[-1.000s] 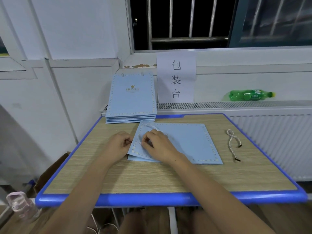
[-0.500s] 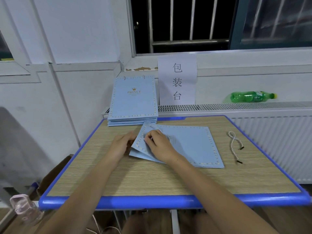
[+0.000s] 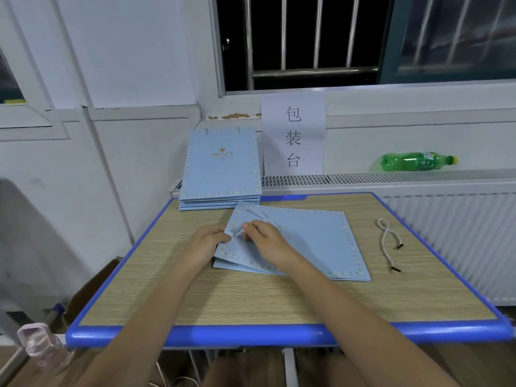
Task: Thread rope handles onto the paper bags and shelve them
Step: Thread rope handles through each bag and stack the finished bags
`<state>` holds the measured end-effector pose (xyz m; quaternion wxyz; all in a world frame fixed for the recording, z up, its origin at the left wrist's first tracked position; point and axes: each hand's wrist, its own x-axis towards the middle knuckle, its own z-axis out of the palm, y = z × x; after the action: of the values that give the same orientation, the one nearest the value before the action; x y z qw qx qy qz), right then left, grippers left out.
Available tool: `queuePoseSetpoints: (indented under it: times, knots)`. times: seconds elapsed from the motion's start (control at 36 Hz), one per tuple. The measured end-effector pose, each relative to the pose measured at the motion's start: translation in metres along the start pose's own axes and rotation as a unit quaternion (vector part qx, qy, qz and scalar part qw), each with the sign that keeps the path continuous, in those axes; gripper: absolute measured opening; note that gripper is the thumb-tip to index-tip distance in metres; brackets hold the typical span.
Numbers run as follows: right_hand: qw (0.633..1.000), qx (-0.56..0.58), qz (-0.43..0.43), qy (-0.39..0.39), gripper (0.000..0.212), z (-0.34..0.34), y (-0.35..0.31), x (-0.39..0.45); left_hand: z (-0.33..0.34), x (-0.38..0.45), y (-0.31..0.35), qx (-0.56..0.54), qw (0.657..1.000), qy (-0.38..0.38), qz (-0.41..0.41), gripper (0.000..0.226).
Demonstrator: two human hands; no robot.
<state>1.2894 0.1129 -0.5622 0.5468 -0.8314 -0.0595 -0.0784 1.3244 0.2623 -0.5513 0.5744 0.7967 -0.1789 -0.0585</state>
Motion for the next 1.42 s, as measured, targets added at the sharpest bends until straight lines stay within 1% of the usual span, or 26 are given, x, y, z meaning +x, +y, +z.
queuePoseSetpoints:
  times: [0.06, 0.14, 0.19, 0.28, 0.33, 0.39, 0.44, 0.5, 0.53, 0.58, 0.61, 0.69, 0.75, 0.78, 0.81, 0.83, 0.86, 0.89, 1.0, 1.08, 1.17, 1.25, 1.31, 1.36, 1.39, 1.42]
  knots:
    - [1.000, 0.003, -0.002, -0.004, 0.032, -0.001, 0.000, -0.001, 0.000, -0.001, 0.001, -0.003, 1.000, 0.007, 0.002, 0.063]
    - [1.000, -0.006, -0.016, -0.004, 0.029, -0.002, 0.002, -0.002, 0.005, -0.004, -0.002, 0.032, 0.999, 0.022, 0.030, 0.028]
    - [0.998, -0.055, -0.039, -0.007, 0.030, -0.001, 0.001, -0.004, 0.003, -0.005, -0.010, 0.103, 0.991, 0.041, 0.073, 0.041]
    - [0.978, -0.177, -0.107, 0.001, 0.034, 0.002, 0.002, -0.005, 0.002, -0.003, -0.018, 0.215, 0.966, -0.012, 0.144, 0.050]
    - [0.973, -0.184, -0.141, 0.025, 0.031, 0.002, 0.002, -0.004, 0.006, -0.003, -0.018, 0.291, 0.944, -0.030, 0.154, 0.042]
    - [0.972, -0.168, -0.152, 0.062, 0.028, 0.001, 0.003, -0.003, 0.010, -0.001, -0.018, 0.322, 0.931, -0.006, 0.170, 0.046]
    - [0.971, -0.169, -0.125, 0.112, 0.044, 0.000, 0.004, -0.003, 0.011, -0.002, -0.011, 0.212, 0.965, 0.018, 0.156, 0.051]
    - [0.973, -0.160, -0.073, 0.152, 0.068, -0.002, 0.008, -0.001, 0.009, -0.007, 0.008, 0.014, 0.993, 0.053, 0.103, 0.040]
    - [0.974, -0.152, -0.046, 0.160, 0.074, -0.004, 0.008, -0.001, 0.005, -0.008, 0.015, -0.105, 0.989, 0.073, 0.074, 0.040]
    - [0.979, -0.150, -0.001, 0.139, 0.067, -0.007, 0.009, -0.002, -0.008, -0.007, 0.019, -0.310, 0.944, 0.108, 0.024, 0.047]
    - [0.980, -0.162, 0.012, 0.113, 0.058, -0.008, 0.008, -0.004, -0.016, -0.005, 0.018, -0.373, 0.919, 0.125, 0.000, 0.040]
    - [0.971, -0.238, 0.015, 0.024, 0.053, -0.007, 0.006, -0.010, -0.033, 0.003, 0.006, -0.417, 0.884, 0.194, -0.085, 0.028]
    - [0.949, -0.313, 0.019, -0.041, 0.059, -0.004, 0.006, -0.013, -0.039, 0.009, -0.002, -0.406, 0.869, 0.249, -0.136, 0.026]
    - [0.934, -0.350, 0.020, -0.067, 0.060, -0.002, 0.007, -0.013, -0.041, 0.009, -0.004, -0.372, 0.876, 0.271, -0.143, 0.026]
    - [0.920, -0.382, 0.021, -0.089, 0.060, -0.001, 0.007, -0.013, -0.043, 0.010, -0.007, -0.288, 0.899, 0.299, -0.139, 0.025]
    - [0.907, -0.406, 0.023, -0.107, 0.061, 0.000, 0.008, -0.014, -0.046, 0.010, -0.012, -0.142, 0.925, 0.331, -0.125, 0.025]
    - [0.899, -0.421, 0.027, -0.119, 0.061, 0.000, 0.008, -0.014, -0.049, 0.009, -0.017, 0.022, 0.932, 0.349, -0.099, 0.025]
    - [0.894, -0.428, 0.031, -0.128, 0.062, 0.000, 0.007, -0.014, -0.051, 0.007, -0.023, 0.159, 0.920, 0.350, -0.078, 0.025]
    - [0.884, -0.445, 0.044, -0.139, 0.064, -0.002, 0.008, -0.014, -0.054, 0.008, -0.034, 0.447, 0.846, 0.266, -0.121, 0.024]
    - [0.876, -0.458, 0.047, -0.142, 0.065, -0.001, 0.008, -0.014, -0.049, 0.015, -0.041, 0.507, 0.812, 0.257, -0.129, 0.025]
    - [0.875, -0.460, 0.046, -0.143, 0.065, 0.000, 0.007, -0.013, -0.048, 0.015, -0.045, 0.480, 0.825, 0.290, -0.076, 0.019]
    - [0.877, -0.456, 0.047, -0.143, 0.065, 0.001, 0.007, -0.014, -0.047, 0.012, -0.036, 0.426, 0.862, 0.276, 0.015, 0.031]
    - [0.881, -0.449, 0.051, -0.139, 0.063, 0.000, 0.005, -0.014, -0.037, 0.006, -0.019, 0.345, 0.910, 0.189, 0.131, 0.044]
    - [0.894, -0.427, 0.054, -0.127, 0.055, -0.002, 0.001, -0.012, -0.020, -0.009, 0.002, 0.267, 0.949, -0.021, 0.164, 0.085]
    - [0.907, -0.401, 0.057, -0.112, 0.050, -0.004, -0.001, -0.011, -0.012, -0.014, 0.006, 0.275, 0.942, -0.130, 0.143, 0.110]
    - [0.925, -0.364, 0.060, -0.091, 0.047, -0.006, -0.001, -0.008, -0.004, -0.017, 0.006, 0.323, 0.916, -0.210, 0.108, 0.126]
